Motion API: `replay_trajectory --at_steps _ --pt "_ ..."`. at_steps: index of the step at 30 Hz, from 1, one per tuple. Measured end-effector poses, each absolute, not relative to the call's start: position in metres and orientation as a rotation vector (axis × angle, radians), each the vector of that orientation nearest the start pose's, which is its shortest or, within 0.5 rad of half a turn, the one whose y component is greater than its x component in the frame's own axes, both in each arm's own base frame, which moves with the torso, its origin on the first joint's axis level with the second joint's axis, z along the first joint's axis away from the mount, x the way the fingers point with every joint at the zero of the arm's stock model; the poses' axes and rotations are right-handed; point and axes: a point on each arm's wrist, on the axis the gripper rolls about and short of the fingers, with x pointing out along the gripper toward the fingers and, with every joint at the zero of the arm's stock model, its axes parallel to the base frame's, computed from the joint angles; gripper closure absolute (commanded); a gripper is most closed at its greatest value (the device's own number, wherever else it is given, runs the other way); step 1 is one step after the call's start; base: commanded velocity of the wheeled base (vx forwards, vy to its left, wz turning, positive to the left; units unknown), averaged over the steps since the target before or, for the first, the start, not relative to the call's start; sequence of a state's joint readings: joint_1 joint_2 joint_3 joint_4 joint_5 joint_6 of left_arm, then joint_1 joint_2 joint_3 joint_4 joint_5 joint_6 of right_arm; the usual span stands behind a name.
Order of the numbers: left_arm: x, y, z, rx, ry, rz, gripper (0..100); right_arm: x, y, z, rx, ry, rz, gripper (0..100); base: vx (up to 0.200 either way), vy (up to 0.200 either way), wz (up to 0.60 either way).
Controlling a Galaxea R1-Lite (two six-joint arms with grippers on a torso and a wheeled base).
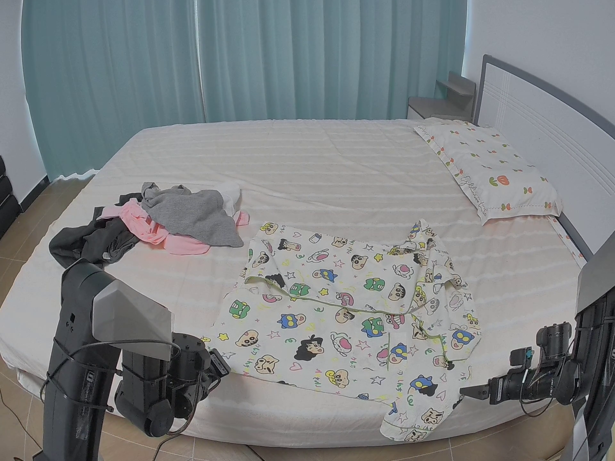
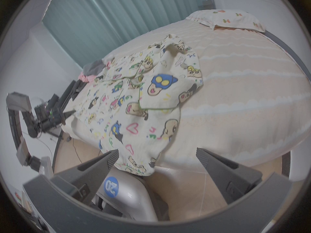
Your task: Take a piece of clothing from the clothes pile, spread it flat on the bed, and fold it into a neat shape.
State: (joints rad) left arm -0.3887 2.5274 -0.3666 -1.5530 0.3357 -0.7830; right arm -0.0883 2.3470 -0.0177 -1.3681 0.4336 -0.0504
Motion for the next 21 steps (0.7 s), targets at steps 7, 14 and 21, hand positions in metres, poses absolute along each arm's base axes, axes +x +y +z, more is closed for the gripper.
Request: replay_trajectory --at_steps 7,14,21 --pt "0.277 -0.104 -0.068 -0.589 0.529 0.183 100 0.200 0.003 -0.055 0.167 0.964 0.412 0 0.000 0.000 0.00" --pt "0.281 -0.101 -0.059 -0.637 0.497 0.190 100 0.202 0.017 -0.058 0.128 0.951 0.477 0 0.000 0.000 0.00" --pt "0.282 -0.101 -0.053 -0.656 0.480 0.188 100 0.208 0.027 -0.063 0.072 0.889 0.485 0 0.000 0.000 0.00"
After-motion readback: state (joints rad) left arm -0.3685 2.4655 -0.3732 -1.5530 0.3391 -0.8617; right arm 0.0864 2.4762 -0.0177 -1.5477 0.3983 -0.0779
